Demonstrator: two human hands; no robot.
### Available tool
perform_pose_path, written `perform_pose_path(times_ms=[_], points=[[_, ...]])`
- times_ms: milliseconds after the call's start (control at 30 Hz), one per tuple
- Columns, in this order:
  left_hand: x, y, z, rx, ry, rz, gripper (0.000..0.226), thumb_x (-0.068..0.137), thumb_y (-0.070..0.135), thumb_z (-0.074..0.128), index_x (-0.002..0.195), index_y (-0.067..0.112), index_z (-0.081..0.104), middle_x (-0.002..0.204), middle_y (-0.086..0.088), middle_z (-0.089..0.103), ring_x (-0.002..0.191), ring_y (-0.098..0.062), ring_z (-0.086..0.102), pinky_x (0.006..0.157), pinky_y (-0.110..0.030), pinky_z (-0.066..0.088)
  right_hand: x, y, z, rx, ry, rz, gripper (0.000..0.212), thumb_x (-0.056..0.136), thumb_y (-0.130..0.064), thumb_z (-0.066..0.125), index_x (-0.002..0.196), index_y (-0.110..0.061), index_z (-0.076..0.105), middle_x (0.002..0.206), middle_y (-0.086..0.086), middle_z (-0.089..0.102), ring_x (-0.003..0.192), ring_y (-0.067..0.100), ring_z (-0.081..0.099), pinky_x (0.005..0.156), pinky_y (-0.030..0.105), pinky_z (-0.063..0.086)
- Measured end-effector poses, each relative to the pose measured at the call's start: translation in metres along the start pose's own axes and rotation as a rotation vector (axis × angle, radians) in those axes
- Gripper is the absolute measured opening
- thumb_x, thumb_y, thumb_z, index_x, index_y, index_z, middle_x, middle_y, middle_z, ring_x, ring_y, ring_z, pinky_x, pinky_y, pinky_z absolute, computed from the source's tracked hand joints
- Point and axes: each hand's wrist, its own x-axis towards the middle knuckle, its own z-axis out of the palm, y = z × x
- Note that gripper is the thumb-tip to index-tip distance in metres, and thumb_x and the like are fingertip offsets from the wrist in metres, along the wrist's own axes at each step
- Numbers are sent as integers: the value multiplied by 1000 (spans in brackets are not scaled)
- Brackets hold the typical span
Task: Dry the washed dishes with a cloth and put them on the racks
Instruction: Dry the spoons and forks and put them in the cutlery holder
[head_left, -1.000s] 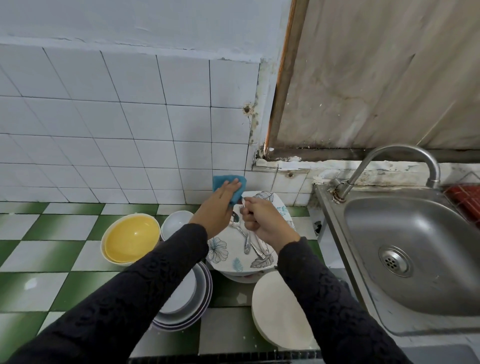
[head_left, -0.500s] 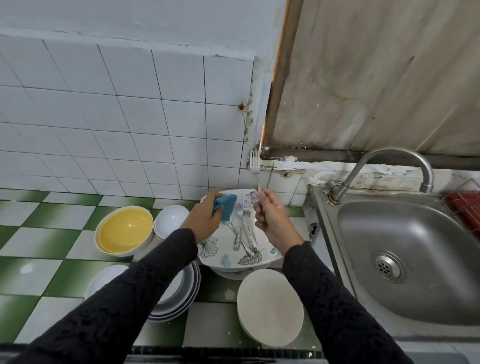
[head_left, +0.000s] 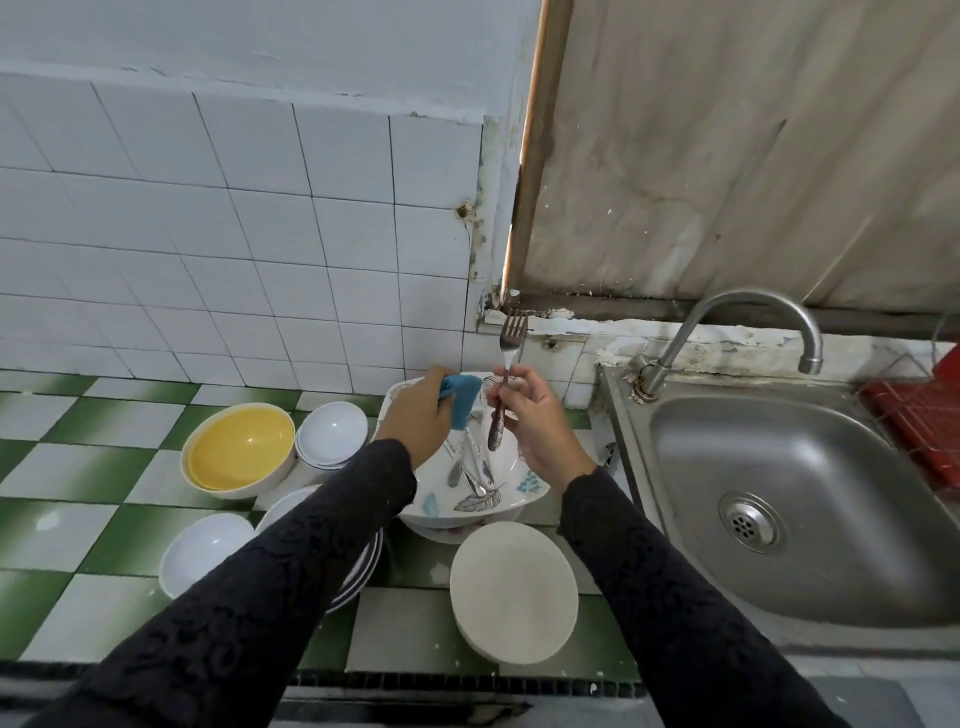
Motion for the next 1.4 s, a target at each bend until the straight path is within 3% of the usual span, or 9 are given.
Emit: perform_pose_path(times_ms=[167,300,467,600,800,933,1067,1267,1400], points=[[-15,20,-3,-20,-43,23,20,104,20,43,120,12,50,110,-10,62,96,-25,61,84,-42,57,-30,-10,-5,-42,88,-15,13,101,-6,55,99,-14,66,107,9,64,103,25,62,96,41,55],[-26,51,5,-51,-42,112,15,102,20,46,114,14,52,103,-4,61,90,-20,60,80,-39,57,-57,-27,-27,-142,210,-132,11,100,-2,55,100,-4,66,93,13,64,89,27,62,88,36,55],[-35,112,36,-93,-31,298,15,99,15,51,113,15,54,104,-5,63,90,-19,61,76,-31,55,-97,-54,-86,-287,384,-257,14,99,0,56,90,-9,63,96,1,68,75,-6,61,72,14,50],[-39,173,71,-78,-157,409,9,101,20,48,109,17,50,102,-4,61,89,-22,59,79,-39,53,-131,-78,-147,-347,521,-359,20,96,7,57,82,-7,57,90,-5,66,74,-13,59,73,6,46],[-49,255,140,-146,-253,480,11,99,28,46,106,20,51,99,-5,62,88,-24,64,76,-44,57,-158,-103,-247,-389,710,-420,18,96,-7,63,80,-11,60,76,-6,61,65,1,53,67,23,43],[-46,314,185,-193,-237,524,9,101,28,46,105,23,51,93,-1,63,82,-17,64,68,-39,57,-168,-127,-317,-428,817,-532,21,96,-11,66,76,-8,60,71,3,56,67,11,48,67,32,41],[-31,379,223,-254,-109,520,14,98,15,49,111,15,55,90,-5,61,81,-23,62,63,-31,49,-183,-164,-378,-411,946,-640,13,96,-15,67,84,-12,68,74,-6,64,72,11,56,72,40,51],[-6,443,271,-313,-63,469,17,98,14,47,112,15,56,92,-6,64,82,-22,61,68,-38,52,-187,-212,-461,-340,1053,-755,8,98,-14,64,93,-18,68,79,-13,66,68,-9,55,68,17,49],[4,462,295,-271,-90,431,17,99,15,46,114,15,54,95,-6,64,84,-22,61,72,-41,54,-164,-214,-499,-438,1003,-663,6,98,-18,64,97,-19,70,88,-7,68,79,-3,59,77,23,51]])
